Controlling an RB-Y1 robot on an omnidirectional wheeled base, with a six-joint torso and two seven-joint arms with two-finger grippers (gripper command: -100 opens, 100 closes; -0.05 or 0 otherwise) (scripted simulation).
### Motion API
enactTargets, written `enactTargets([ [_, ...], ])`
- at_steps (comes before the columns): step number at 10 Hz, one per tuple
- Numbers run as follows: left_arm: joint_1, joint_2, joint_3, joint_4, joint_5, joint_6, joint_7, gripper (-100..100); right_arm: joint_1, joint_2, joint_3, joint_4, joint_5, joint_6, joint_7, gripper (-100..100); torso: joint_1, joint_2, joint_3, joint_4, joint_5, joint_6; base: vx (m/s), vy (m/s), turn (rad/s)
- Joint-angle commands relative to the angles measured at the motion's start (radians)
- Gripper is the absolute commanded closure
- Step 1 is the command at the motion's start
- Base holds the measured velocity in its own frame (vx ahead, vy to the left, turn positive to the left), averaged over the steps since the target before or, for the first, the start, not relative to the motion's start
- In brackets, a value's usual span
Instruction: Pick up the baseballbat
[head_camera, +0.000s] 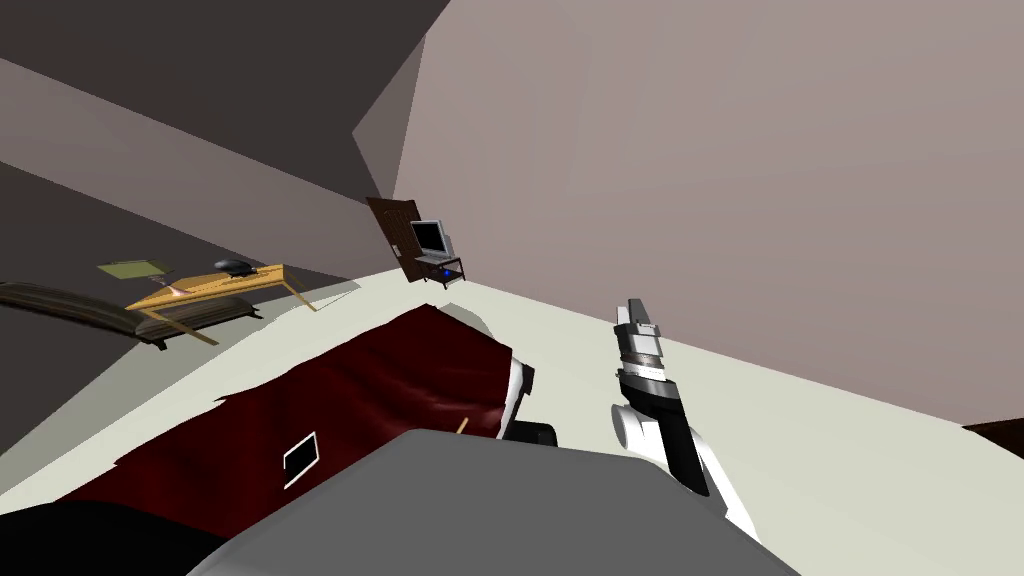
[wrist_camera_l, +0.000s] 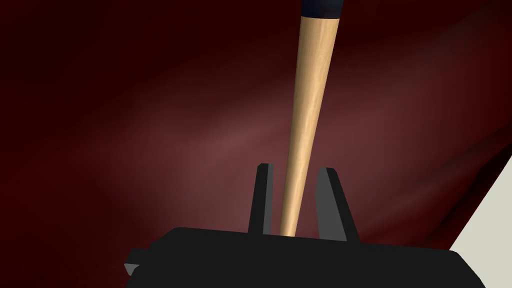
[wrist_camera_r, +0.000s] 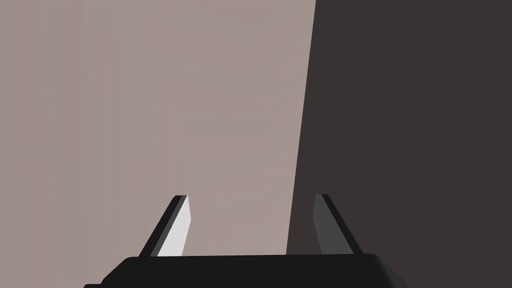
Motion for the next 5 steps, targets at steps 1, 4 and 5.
enactTargets([
  [1,-0.050,0.028,-0.004,0.029,0.020,0.037,-0.046,100,0.000,0.000,0.000,0.000,0.000,0.000,0.000,0,0.000,0.000,0.000,0.000,0.000,0.000,0.027,-0.064,0.293],
  [4,-0.110,0.067,-0.009,0.063,0.052,0.080,-0.104,100,0.000,0.000,0.000,0.000,0.000,0.000,0.000,0,-0.002,0.001,0.001,0.001,0.000,0.001,0.008,-0.058,0.160],
  [5,-0.110,0.067,-0.009,0.063,0.052,0.080,-0.104,100,0.000,0.000,0.000,0.000,0.000,0.000,0.000,0,-0.002,0.001,0.001,0.000,0.000,0.000,0.006,-0.056,0.126],
])
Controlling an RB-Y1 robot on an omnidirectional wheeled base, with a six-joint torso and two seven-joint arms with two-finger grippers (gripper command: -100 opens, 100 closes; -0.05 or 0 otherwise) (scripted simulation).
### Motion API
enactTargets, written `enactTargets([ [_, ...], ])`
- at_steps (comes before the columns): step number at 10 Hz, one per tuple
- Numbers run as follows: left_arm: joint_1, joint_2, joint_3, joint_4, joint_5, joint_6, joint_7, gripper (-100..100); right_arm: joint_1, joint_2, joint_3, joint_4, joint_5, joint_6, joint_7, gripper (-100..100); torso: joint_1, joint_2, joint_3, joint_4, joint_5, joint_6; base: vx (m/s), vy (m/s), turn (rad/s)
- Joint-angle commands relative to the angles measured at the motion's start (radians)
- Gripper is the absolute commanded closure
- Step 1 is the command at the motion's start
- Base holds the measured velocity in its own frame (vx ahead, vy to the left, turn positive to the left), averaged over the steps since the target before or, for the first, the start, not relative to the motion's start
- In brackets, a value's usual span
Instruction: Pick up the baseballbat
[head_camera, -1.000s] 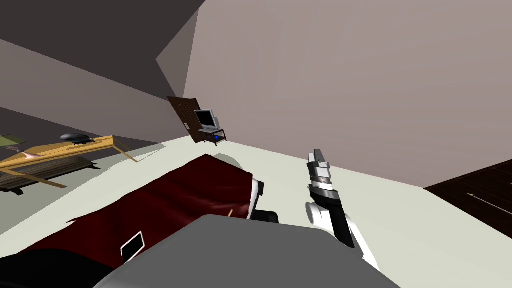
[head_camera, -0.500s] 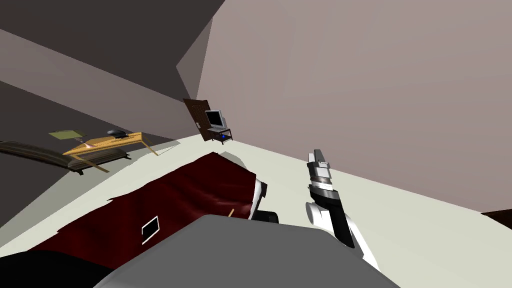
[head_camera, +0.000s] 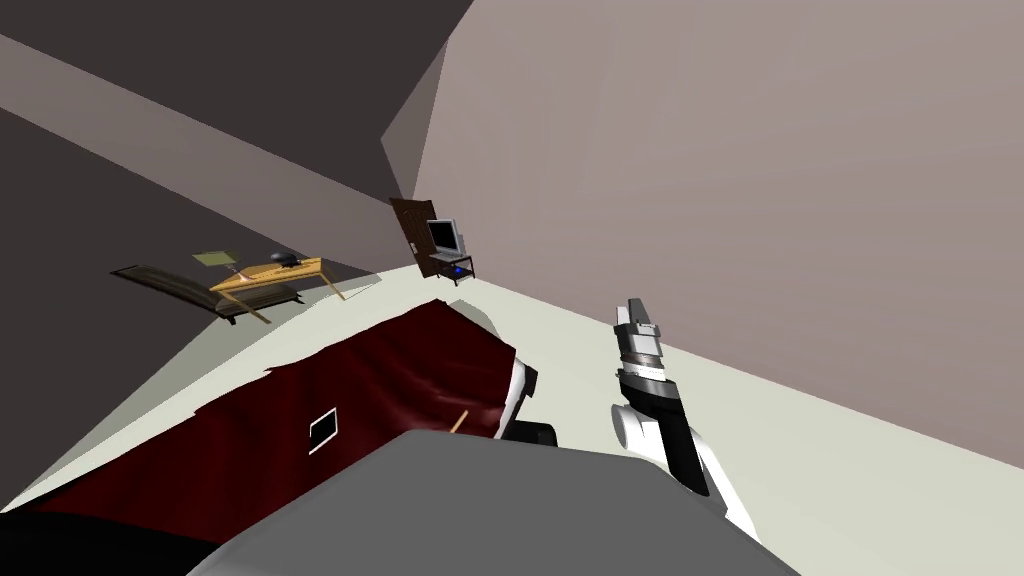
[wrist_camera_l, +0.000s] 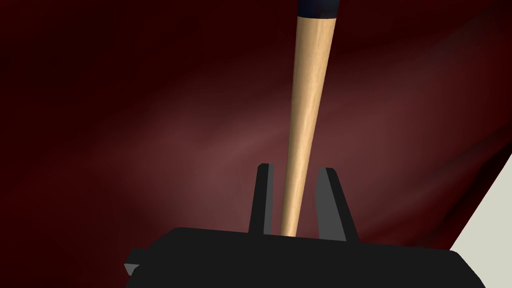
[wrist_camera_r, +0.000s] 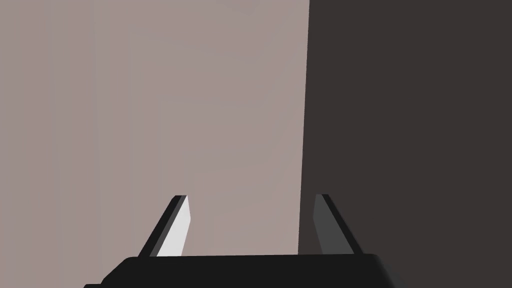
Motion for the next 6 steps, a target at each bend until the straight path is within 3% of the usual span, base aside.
enactTargets([
  [1,-0.026,0.023,-0.005,-0.002,0.002,0.032,-0.007,100,0.000,0.000,0.000,0.000,0.000,0.000,0.000,0,0.000,0.000,0.000,0.000,0.000,0.000,-0.002,-0.057,0.183],
  [2,-0.056,0.042,-0.008,0.015,0.017,0.053,-0.037,100,0.000,0.000,0.000,0.000,0.000,0.000,0.000,0,0.000,0.000,0.000,0.000,0.000,0.000,0.003,-0.071,0.403],
  [4,-0.056,0.042,-0.008,0.015,0.017,0.053,-0.037,100,0.000,0.000,0.000,0.000,0.000,0.000,0.000,0,-0.001,0.000,0.000,0.000,0.000,0.000,0.000,-0.044,0.010],
  [6,-0.116,0.081,-0.013,0.049,0.049,0.096,-0.095,100,0.000,0.000,0.000,0.000,0.000,0.000,0.000,0,0.002,0.000,0.000,0.000,0.000,-0.001,0.005,-0.046,0.238],
])
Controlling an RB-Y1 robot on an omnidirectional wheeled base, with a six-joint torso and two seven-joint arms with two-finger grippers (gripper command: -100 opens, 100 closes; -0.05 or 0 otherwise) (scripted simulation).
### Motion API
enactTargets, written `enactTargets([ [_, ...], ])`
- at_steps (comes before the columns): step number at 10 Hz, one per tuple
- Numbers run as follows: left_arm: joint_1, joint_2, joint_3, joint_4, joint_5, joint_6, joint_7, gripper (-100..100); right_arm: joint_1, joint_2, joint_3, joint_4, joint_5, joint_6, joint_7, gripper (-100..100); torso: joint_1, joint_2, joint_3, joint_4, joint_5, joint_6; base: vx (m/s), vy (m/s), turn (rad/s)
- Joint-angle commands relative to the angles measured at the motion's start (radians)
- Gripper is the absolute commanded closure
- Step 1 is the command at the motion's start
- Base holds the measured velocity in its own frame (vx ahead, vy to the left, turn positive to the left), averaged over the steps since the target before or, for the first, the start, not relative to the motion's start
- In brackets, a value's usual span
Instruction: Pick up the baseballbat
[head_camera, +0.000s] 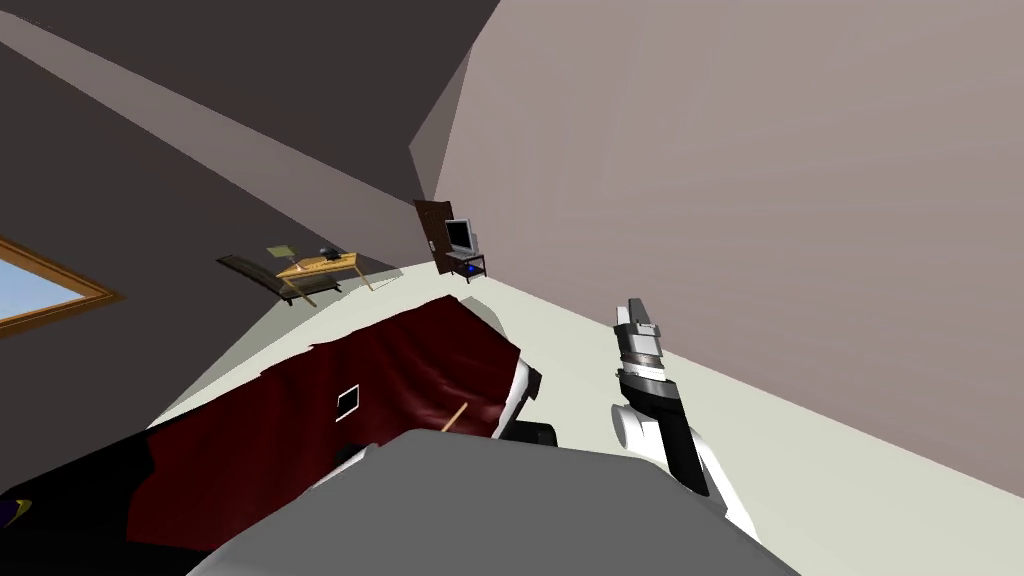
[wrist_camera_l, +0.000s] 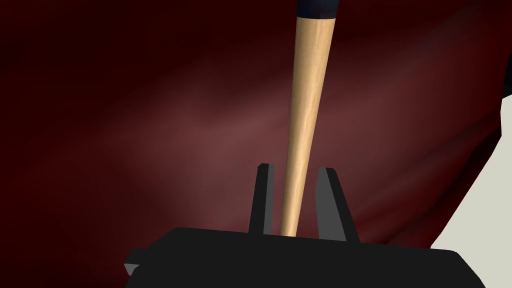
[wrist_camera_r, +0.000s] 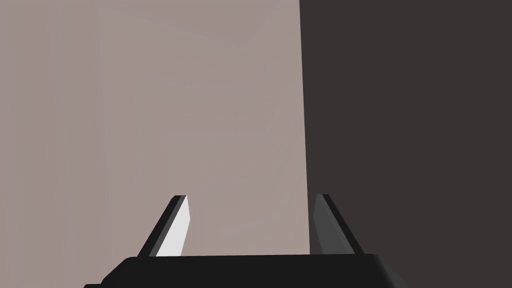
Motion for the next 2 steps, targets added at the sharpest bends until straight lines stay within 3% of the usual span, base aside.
enactTargets([
  [1,0.000,0.000,0.000,0.000,0.000,0.000,0.000,100,0.000,0.000,0.000,0.000,0.000,0.000,0.000,0,0.000,0.000,0.000,0.000,0.000,0.000,-0.002,-0.031,0.066],
  [2,-0.003,0.002,0.000,0.004,0.002,0.003,-0.008,0,0.000,0.000,0.000,0.000,0.000,0.000,0.000,0,0.001,0.001,0.000,0.000,0.001,0.001,0.000,-0.006,-0.009],
])
